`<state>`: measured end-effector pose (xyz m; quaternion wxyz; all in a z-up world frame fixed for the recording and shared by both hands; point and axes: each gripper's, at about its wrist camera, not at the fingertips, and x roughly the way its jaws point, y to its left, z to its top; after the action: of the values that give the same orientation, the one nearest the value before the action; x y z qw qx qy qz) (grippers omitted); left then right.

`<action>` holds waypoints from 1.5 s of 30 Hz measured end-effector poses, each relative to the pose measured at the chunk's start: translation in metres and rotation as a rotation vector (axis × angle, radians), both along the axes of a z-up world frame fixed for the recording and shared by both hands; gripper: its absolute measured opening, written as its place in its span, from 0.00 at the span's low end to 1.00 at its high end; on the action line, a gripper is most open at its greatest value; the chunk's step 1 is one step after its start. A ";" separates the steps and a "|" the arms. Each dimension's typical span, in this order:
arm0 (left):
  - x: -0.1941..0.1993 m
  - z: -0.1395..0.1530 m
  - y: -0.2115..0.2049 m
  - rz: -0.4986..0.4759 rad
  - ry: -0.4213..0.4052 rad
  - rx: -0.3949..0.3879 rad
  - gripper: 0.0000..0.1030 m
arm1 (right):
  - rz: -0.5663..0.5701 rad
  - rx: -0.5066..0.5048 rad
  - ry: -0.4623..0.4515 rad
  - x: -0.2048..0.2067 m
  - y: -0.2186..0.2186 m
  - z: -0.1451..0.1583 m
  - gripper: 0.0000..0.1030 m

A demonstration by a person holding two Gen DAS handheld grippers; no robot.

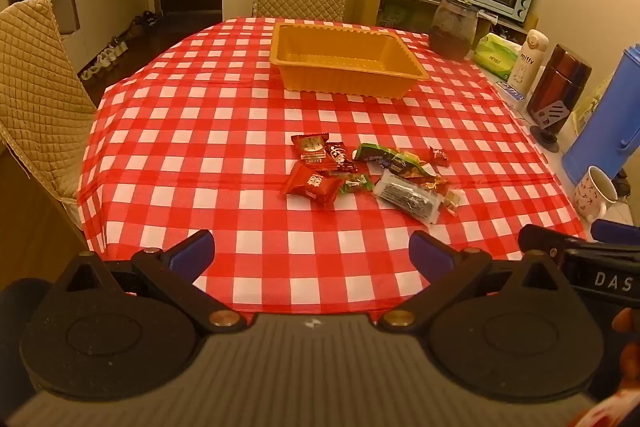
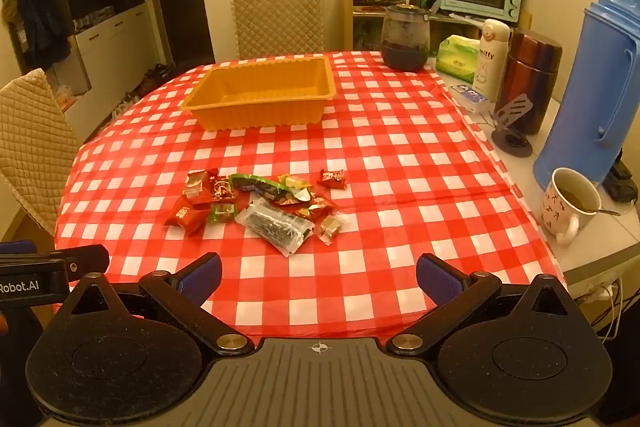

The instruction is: Organize snacks

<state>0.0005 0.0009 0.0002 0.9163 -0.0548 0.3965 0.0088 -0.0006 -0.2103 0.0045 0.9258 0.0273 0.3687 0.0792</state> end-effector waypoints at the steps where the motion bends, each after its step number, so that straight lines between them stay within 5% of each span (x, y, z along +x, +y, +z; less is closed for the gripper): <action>1: 0.000 0.000 0.000 0.001 -0.003 0.004 1.00 | 0.000 0.001 0.000 0.000 0.000 0.000 0.99; 45: -0.003 0.002 -0.005 -0.015 -0.023 -0.002 1.00 | -0.005 0.004 -0.004 -0.003 -0.001 0.001 0.99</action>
<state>-0.0026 -0.0042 0.0022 0.9208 -0.0526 0.3865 0.0010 -0.0033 -0.2113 0.0051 0.9267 0.0301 0.3665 0.0777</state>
